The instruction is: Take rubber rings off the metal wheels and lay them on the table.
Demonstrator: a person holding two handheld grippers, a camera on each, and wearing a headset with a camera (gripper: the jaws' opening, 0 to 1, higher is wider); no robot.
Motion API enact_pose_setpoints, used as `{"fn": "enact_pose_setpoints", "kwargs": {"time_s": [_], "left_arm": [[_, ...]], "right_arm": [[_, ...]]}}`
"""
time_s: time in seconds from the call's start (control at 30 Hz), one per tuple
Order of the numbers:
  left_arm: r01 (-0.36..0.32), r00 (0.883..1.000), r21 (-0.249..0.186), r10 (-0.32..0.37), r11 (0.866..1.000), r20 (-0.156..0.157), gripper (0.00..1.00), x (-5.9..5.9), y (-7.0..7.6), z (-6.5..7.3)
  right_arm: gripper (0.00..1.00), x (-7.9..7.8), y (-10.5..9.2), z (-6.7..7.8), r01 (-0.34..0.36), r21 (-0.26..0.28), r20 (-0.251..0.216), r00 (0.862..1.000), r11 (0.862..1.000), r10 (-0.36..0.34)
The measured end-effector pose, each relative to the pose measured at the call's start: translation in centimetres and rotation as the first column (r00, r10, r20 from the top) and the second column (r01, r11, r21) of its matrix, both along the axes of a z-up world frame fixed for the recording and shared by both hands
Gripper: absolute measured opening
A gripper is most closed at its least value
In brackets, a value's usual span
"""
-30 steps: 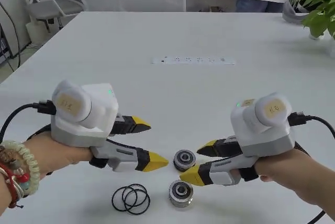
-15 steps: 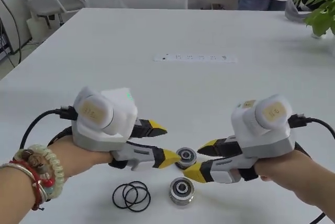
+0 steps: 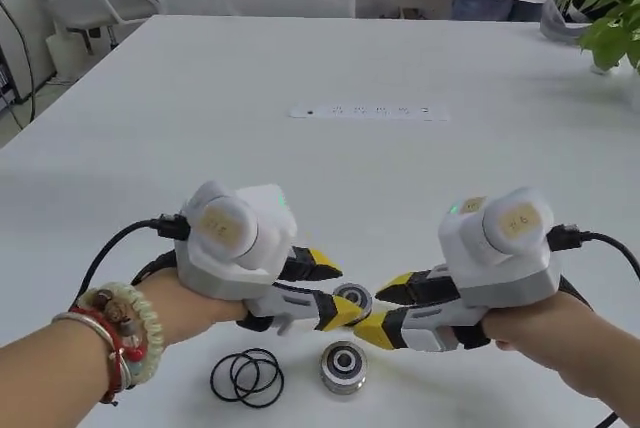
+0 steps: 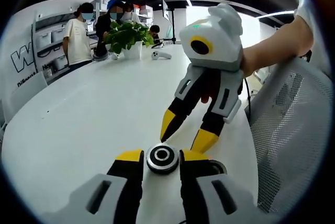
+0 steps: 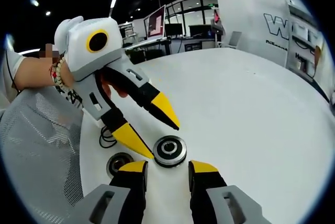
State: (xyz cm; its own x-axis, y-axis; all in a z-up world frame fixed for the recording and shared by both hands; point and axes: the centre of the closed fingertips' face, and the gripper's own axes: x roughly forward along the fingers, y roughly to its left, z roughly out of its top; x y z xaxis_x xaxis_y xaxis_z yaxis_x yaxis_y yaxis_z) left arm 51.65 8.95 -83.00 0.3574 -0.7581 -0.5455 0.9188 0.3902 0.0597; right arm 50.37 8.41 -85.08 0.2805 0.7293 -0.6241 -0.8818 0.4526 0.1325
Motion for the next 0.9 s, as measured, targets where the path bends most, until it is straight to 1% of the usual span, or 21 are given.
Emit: {"fn": "enact_pose_setpoints", "kwargs": {"time_s": [0.17,0.23,0.3,0.33,0.43,0.53,0.57,0.63,0.7,0.8,0.87,0.9], "left_arm": [[0.0,1.0,0.01,0.0,1.0,0.008,0.19,0.11,-0.05,-0.3],[0.003,1.0,0.013,-0.003,1.0,0.012,0.16,0.06,-0.06,-0.35],[0.009,1.0,0.024,-0.009,1.0,0.017,0.12,0.0,-0.1,-0.51],[0.01,1.0,0.042,-0.01,0.999,0.02,0.11,0.0,-0.05,-0.75],[0.004,1.0,0.037,-0.004,0.999,0.013,0.1,0.05,-0.14,-0.62],[0.001,1.0,0.036,-0.002,0.999,0.014,0.07,0.01,-0.25,-0.63],[0.001,1.0,0.043,-0.002,0.999,0.02,0.07,0.06,-0.21,-0.65],[-0.006,1.0,0.037,0.006,0.999,0.01,0.07,0.1,-0.26,-0.61],[-0.007,1.0,0.036,0.006,0.999,0.012,0.07,0.11,-0.21,-0.59],[-0.019,1.0,0.02,0.019,1.0,0.006,0.07,0.09,-0.14,-0.61],[-0.025,1.0,0.01,0.025,1.0,0.0,0.07,0.09,-0.08,-0.65],[-0.026,1.0,0.007,0.026,1.0,-0.002,0.07,0.07,-0.06,-0.66]], "right_arm": [[0.26,0.06,-0.01,0.01,0.001,0.001,0.005,1.0,1.0,-0.001],[0.25,0.07,0.01,-0.04,-0.002,-0.002,0.009,1.0,1.0,0.002],[0.24,0.04,0.01,-0.11,-0.006,-0.007,0.013,1.0,1.0,0.006],[0.23,0.03,0.01,-0.13,-0.007,-0.008,0.014,1.0,1.0,0.007],[0.22,0.17,-0.01,-0.15,-0.012,-0.02,0.034,0.999,1.0,0.013],[0.21,0.31,0.01,-0.13,-0.009,-0.021,0.04,0.999,1.0,0.009],[0.21,0.35,-0.02,-0.14,-0.007,-0.022,0.042,0.999,1.0,0.008],[0.2,0.42,-0.01,-0.18,-0.001,-0.022,0.042,0.999,1.0,0.002],[0.2,0.45,0.07,-0.2,0.005,-0.015,0.036,0.999,1.0,-0.005],[0.19,0.39,0.22,-0.26,0.005,-0.011,0.034,0.999,1.0,-0.005],[0.18,0.32,0.32,-0.51,0.001,-0.023,0.04,0.999,1.0,0.0],[0.18,0.35,0.36,-0.55,-0.007,-0.03,0.054,0.999,1.0,0.008]]}}
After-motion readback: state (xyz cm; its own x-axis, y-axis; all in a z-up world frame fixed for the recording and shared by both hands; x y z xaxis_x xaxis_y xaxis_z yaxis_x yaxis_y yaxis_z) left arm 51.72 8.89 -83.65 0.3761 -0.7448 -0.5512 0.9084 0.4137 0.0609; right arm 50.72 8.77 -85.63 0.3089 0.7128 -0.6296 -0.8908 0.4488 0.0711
